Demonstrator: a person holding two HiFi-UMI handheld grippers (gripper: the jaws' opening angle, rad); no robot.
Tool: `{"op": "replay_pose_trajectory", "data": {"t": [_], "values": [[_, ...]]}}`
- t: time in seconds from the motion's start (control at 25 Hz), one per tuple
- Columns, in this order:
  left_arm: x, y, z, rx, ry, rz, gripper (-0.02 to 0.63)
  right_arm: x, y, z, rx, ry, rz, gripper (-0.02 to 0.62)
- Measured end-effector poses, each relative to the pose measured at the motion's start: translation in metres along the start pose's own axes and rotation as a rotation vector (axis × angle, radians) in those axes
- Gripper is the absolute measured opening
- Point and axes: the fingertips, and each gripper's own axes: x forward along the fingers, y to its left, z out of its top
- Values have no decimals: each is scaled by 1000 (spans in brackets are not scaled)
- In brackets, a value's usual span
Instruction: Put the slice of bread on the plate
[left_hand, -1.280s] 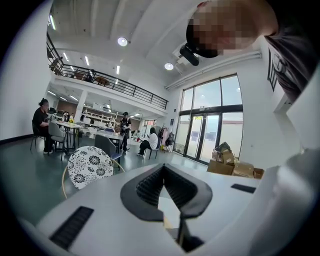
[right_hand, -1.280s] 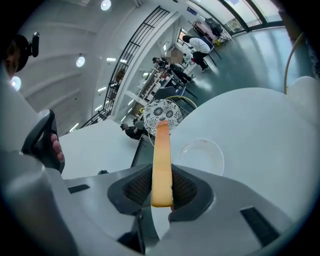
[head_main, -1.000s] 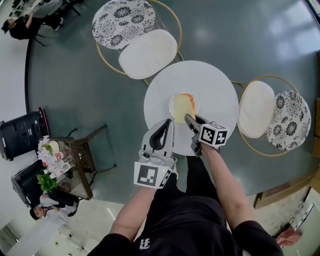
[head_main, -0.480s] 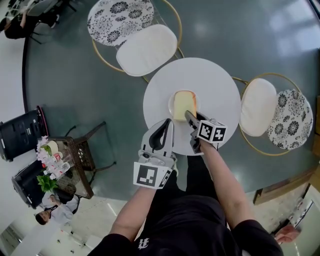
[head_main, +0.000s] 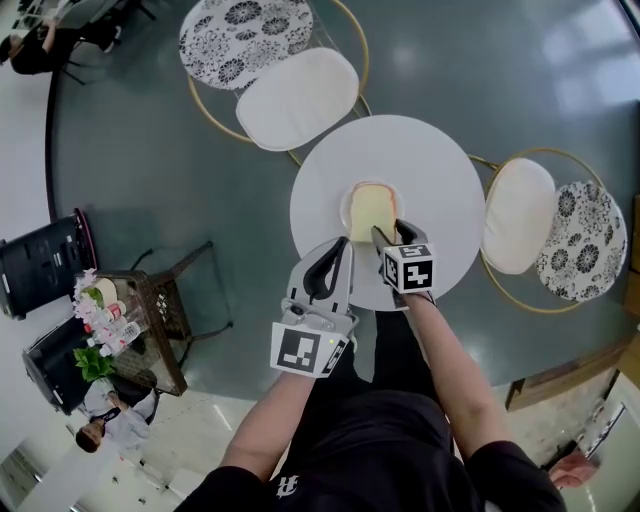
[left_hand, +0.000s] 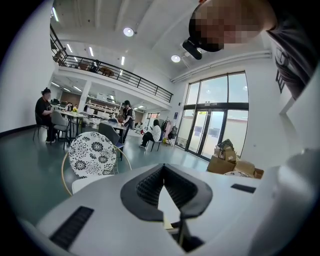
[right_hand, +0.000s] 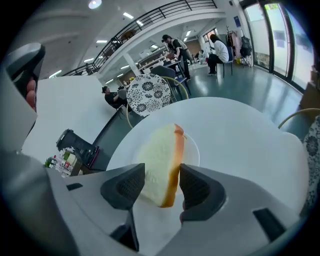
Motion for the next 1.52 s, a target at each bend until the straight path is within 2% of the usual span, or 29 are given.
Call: {"op": "replay_pose_trajectory", "data": {"t": [0.12, 0.2, 0.32, 0.44, 0.56, 0.68, 0.84, 1.2, 1.52], "values": [[-3, 1, 0, -1, -1, 3, 6, 3, 0, 3, -28, -4, -14, 207], [-4, 2, 0, -3, 2, 8, 6, 5, 0, 2, -83, 9, -44, 207], [-4, 1, -1, -6, 1, 9, 6, 6, -2, 1, -180, 24, -95, 266], [-3, -1, -1, -4, 1, 5, 6, -2, -3, 4, -219, -3, -110, 275], [-4, -1, -2, 1, 4, 2, 6, -17, 4, 15, -213, -64, -78, 275], [-9, -2, -1, 7, 9, 0, 6, -39, 22, 33, -198, -141, 1, 271], [-16, -6, 2, 15, 20, -3, 6, -82, 45, 64, -207, -246, 64, 208], [-55, -30, 33, 43, 14, -27, 6, -198, 111, 108, -267, -469, 118, 24], [-114, -70, 77, 95, -40, -88, 6, -302, 181, 106, -342, -652, 132, 5]]}}
